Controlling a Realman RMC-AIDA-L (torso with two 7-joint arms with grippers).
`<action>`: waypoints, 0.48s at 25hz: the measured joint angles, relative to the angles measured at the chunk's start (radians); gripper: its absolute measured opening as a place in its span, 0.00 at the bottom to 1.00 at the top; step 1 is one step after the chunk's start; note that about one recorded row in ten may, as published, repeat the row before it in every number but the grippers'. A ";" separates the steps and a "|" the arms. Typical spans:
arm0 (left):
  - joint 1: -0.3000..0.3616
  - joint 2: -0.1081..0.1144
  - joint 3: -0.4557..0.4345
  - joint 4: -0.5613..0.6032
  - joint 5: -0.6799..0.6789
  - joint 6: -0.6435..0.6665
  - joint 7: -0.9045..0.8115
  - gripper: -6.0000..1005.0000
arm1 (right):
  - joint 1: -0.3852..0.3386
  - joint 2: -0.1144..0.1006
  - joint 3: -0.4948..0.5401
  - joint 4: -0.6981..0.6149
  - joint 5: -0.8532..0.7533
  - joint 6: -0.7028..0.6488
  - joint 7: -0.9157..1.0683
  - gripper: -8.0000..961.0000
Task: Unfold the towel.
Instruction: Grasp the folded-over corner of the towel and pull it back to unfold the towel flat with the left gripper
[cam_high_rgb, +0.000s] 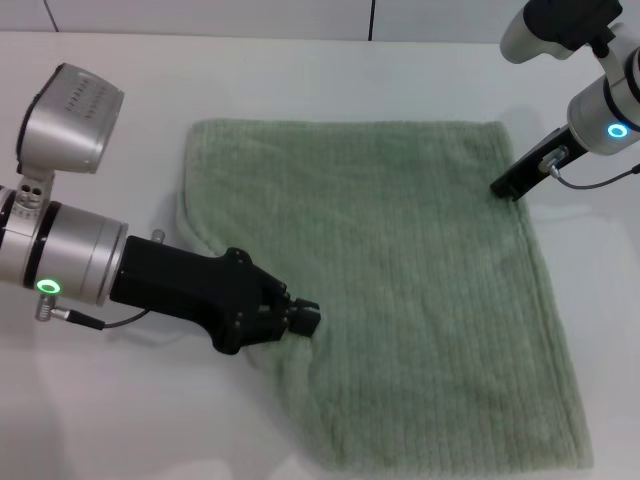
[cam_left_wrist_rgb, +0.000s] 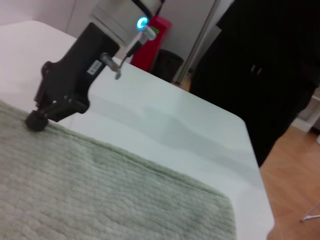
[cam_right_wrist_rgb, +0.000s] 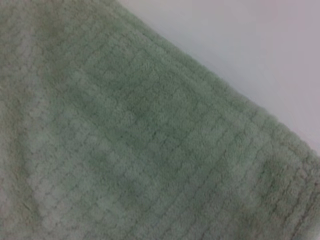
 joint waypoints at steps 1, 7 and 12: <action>0.000 0.001 -0.008 0.002 0.007 0.015 0.000 0.07 | 0.000 0.000 0.000 0.000 0.000 0.000 0.000 0.01; 0.000 0.002 -0.015 0.004 0.060 0.036 -0.012 0.07 | 0.002 0.000 -0.001 0.000 0.000 0.000 0.000 0.01; 0.000 0.003 -0.031 0.012 0.103 0.031 -0.032 0.08 | 0.002 0.000 -0.003 0.000 0.000 0.000 0.000 0.01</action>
